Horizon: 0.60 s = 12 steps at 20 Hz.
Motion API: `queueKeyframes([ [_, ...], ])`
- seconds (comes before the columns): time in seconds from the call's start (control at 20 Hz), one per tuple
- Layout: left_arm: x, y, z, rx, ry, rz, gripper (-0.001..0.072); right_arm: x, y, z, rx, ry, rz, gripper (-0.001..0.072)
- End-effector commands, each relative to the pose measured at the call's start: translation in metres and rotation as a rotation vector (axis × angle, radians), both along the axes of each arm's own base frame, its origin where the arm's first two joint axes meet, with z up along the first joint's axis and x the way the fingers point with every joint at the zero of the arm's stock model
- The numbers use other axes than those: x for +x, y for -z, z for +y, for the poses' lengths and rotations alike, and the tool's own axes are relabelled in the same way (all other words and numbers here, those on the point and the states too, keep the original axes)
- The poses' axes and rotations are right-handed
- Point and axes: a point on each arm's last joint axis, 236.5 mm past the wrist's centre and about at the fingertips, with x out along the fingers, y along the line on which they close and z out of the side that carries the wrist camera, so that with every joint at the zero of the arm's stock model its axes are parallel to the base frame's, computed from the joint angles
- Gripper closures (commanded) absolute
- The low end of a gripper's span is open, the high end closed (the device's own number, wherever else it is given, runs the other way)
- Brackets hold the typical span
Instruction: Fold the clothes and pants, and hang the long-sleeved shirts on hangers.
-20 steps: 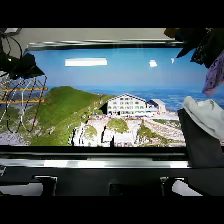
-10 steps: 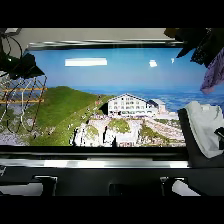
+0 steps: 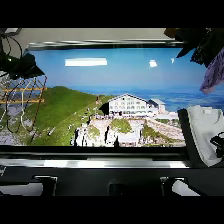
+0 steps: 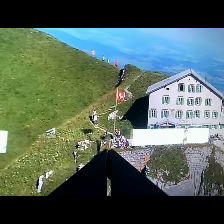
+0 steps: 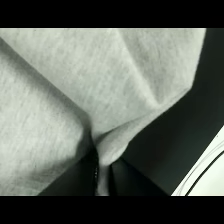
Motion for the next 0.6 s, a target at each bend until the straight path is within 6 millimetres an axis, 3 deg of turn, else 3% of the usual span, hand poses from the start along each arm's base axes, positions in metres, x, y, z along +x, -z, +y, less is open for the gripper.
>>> queueKeyframes([
  [0.0,0.0,0.0,0.0,0.0,-0.001,0.0,0.069,-0.001,0.001,-0.003,-0.011,-0.007,0.006,0.0567],
  [0.05,0.0,0.0,0.0,0.0,-0.001,0.0,0.069,-0.004,-0.001,-0.003,-0.013,-0.005,0.018,0.0445],
  [0.15,0.0,0.0,0.0,0.0,-0.001,0.0,0.069,-0.014,-0.008,-0.007,-0.033,-0.004,0.066,0.0268],
  [0.25,0.0,0.0,0.0,0.0,-0.001,0.0,0.069,-0.011,-0.013,-0.016,-0.072,-0.02,0.056,0.0237],
  [0.3,0.0,0.0,0.0,0.0,0.0,0.0,0.069,0.01,-0.013,-0.022,-0.086,-0.036,-0.04,0.024],
  [0.35,0.0,0.0,0.0,0.0,0.0,0.0,0.069,0.041,-0.016,-0.025,-0.089,-0.054,-0.174,0.0286],
  [0.4,0.0,0.0,0.0,0.0,0.0,0.0,0.069,0.085,-0.022,-0.025,-0.067,-0.1,-0.351,0.0393],
  [0.5,0.0,0.0,0.001,0.01,0.014,-0.008,0.069,0.181,-0.055,-0.007,0.004,-0.225,-0.727,0.046],
  [0.55,0.0,0.001,0.002,0.026,0.028,-0.014,0.069,0.219,-0.076,0.008,0.03,-0.298,-0.869,0.047],
])
